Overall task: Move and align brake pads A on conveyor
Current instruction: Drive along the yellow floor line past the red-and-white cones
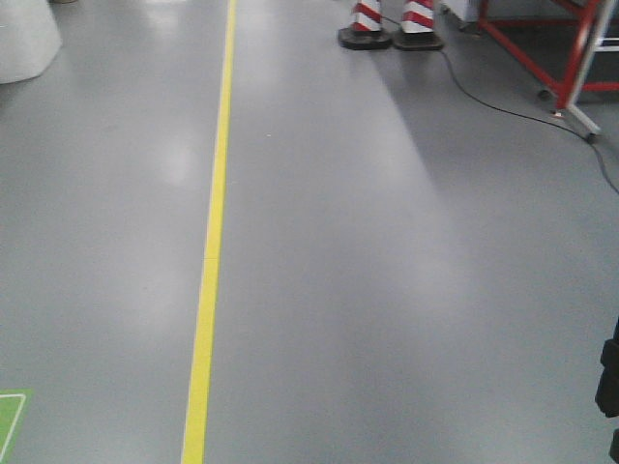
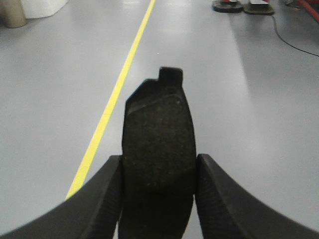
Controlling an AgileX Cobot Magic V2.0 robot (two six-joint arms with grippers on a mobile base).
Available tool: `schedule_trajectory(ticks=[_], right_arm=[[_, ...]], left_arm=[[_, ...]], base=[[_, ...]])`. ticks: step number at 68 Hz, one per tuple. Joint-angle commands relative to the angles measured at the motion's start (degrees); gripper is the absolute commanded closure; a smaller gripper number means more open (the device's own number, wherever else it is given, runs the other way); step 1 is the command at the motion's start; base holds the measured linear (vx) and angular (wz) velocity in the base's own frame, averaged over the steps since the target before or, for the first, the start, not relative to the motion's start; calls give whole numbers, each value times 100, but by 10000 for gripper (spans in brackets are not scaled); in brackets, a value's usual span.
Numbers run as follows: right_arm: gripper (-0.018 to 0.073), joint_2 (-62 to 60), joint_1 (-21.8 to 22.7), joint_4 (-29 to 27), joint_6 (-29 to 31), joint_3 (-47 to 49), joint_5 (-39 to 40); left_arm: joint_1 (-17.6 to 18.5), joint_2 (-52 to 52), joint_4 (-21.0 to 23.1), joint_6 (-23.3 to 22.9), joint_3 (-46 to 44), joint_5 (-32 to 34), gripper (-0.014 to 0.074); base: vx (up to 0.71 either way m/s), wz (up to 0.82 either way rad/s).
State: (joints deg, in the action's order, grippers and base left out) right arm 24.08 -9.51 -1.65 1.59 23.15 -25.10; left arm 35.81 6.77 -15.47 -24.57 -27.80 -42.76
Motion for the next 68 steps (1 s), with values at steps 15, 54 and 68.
schedule_trajectory(ticks=[15,54,68], right_arm=[[564,14,20,2,22,183,589],[564,14,20,2,22,183,589],[564,14,20,2,22,183,589]], left_arm=[[-1,92,-91,-7,-147,569,603],[-1,92,-91,-7,-147,569,603],[-1,92,-91,-7,-147,569,603]], base=[[17,34],[35,4],[46,2]])
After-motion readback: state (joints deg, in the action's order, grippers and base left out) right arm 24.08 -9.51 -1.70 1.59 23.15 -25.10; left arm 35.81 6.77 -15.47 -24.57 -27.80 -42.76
